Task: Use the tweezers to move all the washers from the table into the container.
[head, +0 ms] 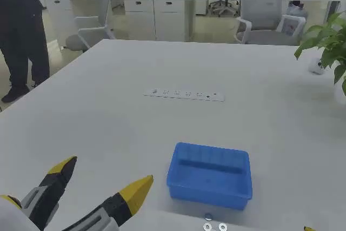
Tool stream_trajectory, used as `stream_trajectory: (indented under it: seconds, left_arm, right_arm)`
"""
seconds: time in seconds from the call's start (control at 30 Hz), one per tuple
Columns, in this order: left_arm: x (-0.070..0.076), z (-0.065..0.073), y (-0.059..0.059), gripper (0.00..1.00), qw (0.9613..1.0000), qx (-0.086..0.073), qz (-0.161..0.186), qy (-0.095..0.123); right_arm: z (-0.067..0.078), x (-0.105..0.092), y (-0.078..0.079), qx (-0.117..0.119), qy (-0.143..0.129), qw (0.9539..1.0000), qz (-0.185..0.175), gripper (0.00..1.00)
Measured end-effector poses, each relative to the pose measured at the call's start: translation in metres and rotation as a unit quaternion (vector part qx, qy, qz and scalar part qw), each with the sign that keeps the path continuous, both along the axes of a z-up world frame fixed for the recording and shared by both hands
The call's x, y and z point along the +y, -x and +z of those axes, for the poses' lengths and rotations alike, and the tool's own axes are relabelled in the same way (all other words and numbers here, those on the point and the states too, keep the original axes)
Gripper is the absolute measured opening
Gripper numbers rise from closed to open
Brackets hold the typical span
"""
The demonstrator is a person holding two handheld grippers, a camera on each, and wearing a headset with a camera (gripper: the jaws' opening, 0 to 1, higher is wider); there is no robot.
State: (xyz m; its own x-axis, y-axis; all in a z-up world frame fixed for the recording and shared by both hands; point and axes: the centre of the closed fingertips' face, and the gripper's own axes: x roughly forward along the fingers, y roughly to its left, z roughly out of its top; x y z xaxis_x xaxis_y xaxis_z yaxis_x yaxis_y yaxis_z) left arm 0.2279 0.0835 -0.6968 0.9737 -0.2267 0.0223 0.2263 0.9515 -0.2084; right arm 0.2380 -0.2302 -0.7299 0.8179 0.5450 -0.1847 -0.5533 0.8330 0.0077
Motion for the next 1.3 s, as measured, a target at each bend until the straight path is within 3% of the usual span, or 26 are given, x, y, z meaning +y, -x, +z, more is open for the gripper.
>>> stream_trajectory:
  seconds: [0.5, 0.87, 1.3]
  left_arm:
    - [-0.004, -0.009, -0.001, 0.94, 0.9996, 0.020, -0.004, -0.020]
    - [-0.007, -0.012, -0.001, 0.93, 0.9991, 0.027, -0.013, -0.031]
    - [-0.005, -0.010, -0.002, 0.93, 0.9992, 0.024, -0.011, -0.029]
  right_arm:
    - [0.007, 0.003, 0.000, -0.004, 0.000, 1.0000, -0.002, 0.82]
    - [0.008, 0.005, 0.000, -0.004, -0.001, 1.0000, 0.000, 0.81]
    - [0.008, 0.005, -0.001, -0.003, -0.002, 1.0000, -0.001, 0.81]
